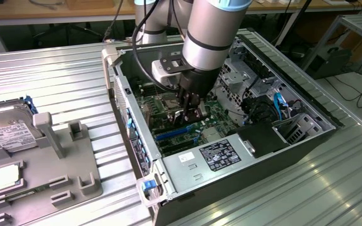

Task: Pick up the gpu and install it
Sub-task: 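Insert the gpu into the slot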

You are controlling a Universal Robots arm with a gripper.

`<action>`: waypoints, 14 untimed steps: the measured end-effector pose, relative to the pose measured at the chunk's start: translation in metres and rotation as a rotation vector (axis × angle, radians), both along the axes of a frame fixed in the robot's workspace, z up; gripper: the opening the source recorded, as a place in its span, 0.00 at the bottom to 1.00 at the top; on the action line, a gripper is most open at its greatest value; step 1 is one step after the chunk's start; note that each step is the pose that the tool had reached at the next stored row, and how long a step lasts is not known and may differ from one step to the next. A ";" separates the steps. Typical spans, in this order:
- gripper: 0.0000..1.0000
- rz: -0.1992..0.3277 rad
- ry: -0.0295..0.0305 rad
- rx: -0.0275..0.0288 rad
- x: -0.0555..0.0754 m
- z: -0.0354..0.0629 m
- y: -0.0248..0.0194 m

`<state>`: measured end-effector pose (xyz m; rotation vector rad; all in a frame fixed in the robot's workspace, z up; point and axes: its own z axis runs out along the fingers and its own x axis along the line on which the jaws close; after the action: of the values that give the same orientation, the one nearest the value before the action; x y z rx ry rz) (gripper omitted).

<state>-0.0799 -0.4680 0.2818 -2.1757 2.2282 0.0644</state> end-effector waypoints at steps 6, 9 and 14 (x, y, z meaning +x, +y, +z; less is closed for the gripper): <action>0.28 0.000 0.0003 -0.0001 -0.005 -0.0095 -0.0003; 0.28 0.000 0.0003 -0.0001 -0.007 -0.0160 -0.0003; 0.28 0.000 0.0003 -0.0001 -0.009 -0.0219 -0.0001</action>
<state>-0.0888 -0.4681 0.2599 -2.1759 2.2284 0.0646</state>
